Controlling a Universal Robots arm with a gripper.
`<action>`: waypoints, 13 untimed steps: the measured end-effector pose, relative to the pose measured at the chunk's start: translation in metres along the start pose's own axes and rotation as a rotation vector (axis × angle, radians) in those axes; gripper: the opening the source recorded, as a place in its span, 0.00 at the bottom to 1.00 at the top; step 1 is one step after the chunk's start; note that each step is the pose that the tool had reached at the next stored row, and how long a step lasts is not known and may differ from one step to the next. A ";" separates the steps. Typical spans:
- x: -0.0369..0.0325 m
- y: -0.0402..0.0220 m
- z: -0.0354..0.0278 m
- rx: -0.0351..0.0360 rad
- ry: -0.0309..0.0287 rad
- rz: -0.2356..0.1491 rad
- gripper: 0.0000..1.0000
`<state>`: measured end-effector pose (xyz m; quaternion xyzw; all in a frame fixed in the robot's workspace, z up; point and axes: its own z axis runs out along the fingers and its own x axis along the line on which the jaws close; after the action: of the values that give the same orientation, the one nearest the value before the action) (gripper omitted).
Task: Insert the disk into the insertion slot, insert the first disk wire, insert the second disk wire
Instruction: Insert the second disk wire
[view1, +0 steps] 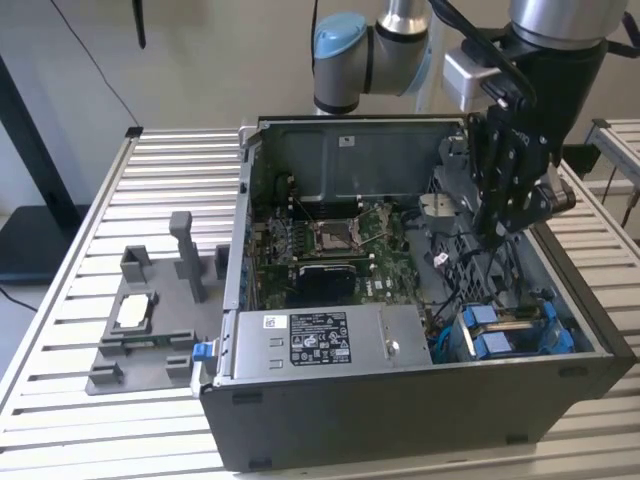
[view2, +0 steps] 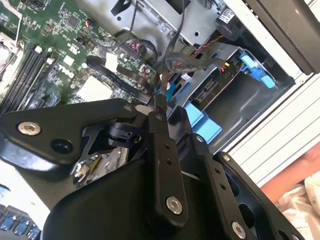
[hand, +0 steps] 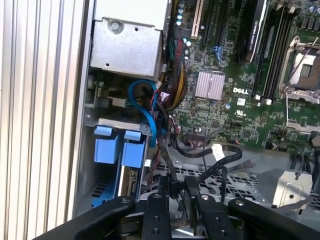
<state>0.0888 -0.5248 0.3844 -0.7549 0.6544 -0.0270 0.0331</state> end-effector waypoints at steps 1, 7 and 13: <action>0.0000 0.0000 0.0002 0.0000 -0.0003 -0.003 0.25; 0.0000 0.0000 0.0004 0.0000 -0.0008 -0.009 0.16; 0.0062 -0.0011 0.0013 -0.0060 -0.0019 -0.009 0.16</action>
<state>0.0908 -0.5308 0.3831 -0.7579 0.6512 -0.0244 0.0313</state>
